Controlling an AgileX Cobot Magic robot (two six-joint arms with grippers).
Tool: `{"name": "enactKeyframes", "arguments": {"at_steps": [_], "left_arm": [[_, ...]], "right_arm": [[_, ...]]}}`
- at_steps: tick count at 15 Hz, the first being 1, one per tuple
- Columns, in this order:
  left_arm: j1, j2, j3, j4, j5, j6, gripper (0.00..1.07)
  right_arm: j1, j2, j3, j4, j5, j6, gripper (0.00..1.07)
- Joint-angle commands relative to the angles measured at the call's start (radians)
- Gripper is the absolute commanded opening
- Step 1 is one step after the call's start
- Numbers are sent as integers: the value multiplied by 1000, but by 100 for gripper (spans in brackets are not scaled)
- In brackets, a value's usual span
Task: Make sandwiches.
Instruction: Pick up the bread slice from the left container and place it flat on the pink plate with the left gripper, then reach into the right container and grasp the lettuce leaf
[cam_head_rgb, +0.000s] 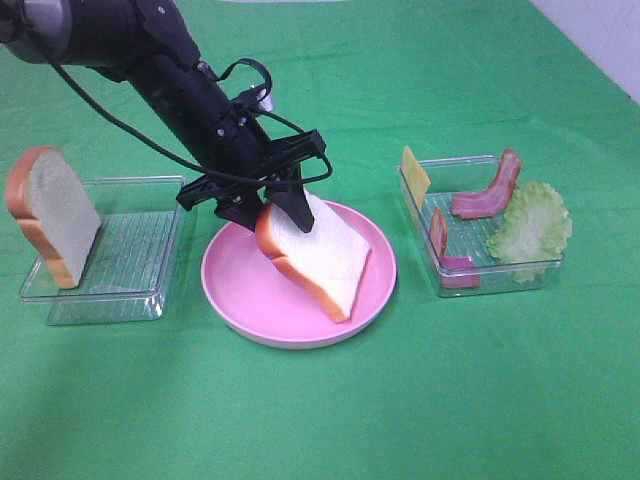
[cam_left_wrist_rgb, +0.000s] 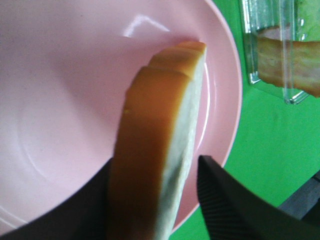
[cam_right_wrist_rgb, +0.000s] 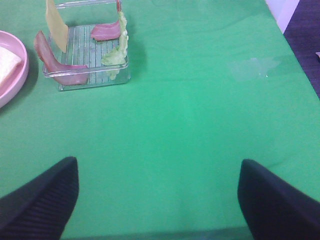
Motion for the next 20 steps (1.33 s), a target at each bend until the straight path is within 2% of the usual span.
{"name": "enactKeyframes", "arguments": {"at_steps": [1,2,4,5,8,9,12,13,15,18,20], "left_arm": [[-4,1,-2,47,14,-8,82],[-4,-2,-7,52,27,-8,89],[-4,-16,-37,75,67,-16,90],[-2,-24,-82,125,112,-40,90],[1,-36,-270,418,313,-171,90],[1,-57,-296,496,310,-206,90],[1,-171,-279,606,310,-214,90],[1,-215,-251,648,310,-215,90],[20,-340,-138,718,310,-211,90],[123,-587,123,775,310,-199,90],[219,-776,316,774,309,-180,90]], "right_arm": [[-2,-34,3,1,-5,-6,84],[-2,-34,3,1,-5,-6,84],[-2,-34,3,1,-5,-6,84],[-2,-34,3,1,-5,-6,84],[-2,-34,3,1,-5,-6,84],[-2,-34,3,1,-5,-6,84],[-2,-34,3,1,-5,-6,84],[-2,-34,3,1,-5,-6,84],[-2,-34,3,1,-5,-6,84],[-2,-33,3,1,-5,-6,84],[-2,-33,3,1,-5,-6,84]]}}
